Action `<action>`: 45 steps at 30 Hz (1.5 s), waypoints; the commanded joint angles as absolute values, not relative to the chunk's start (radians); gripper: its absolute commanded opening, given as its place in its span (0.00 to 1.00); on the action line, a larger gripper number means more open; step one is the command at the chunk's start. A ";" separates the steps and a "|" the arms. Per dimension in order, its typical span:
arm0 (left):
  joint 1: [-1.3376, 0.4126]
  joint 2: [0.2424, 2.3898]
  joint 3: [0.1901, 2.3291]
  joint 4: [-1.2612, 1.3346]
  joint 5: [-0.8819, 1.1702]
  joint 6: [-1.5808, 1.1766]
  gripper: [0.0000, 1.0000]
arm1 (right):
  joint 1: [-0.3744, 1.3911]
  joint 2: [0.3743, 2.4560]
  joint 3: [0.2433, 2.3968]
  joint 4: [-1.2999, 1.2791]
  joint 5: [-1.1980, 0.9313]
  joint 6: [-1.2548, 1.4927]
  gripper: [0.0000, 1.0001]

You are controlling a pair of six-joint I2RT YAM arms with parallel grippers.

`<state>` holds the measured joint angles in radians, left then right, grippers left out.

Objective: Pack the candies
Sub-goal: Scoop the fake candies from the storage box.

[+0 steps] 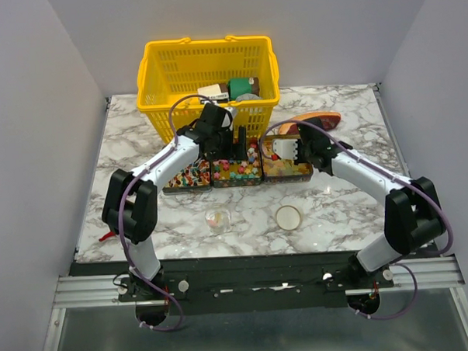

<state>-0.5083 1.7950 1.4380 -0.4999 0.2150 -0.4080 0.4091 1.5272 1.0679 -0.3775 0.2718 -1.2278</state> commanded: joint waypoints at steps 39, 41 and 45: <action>-0.494 1.936 1.516 -0.497 0.308 -0.407 0.86 | 0.390 1.488 0.853 -0.218 0.259 -1.319 0.01; -0.494 1.936 1.520 -0.499 0.308 -0.407 0.86 | 0.390 1.489 0.856 -0.218 0.259 -1.325 0.01; -0.495 1.940 1.528 -0.499 0.317 -0.402 0.86 | 0.390 1.496 0.857 -0.244 0.239 -1.336 0.01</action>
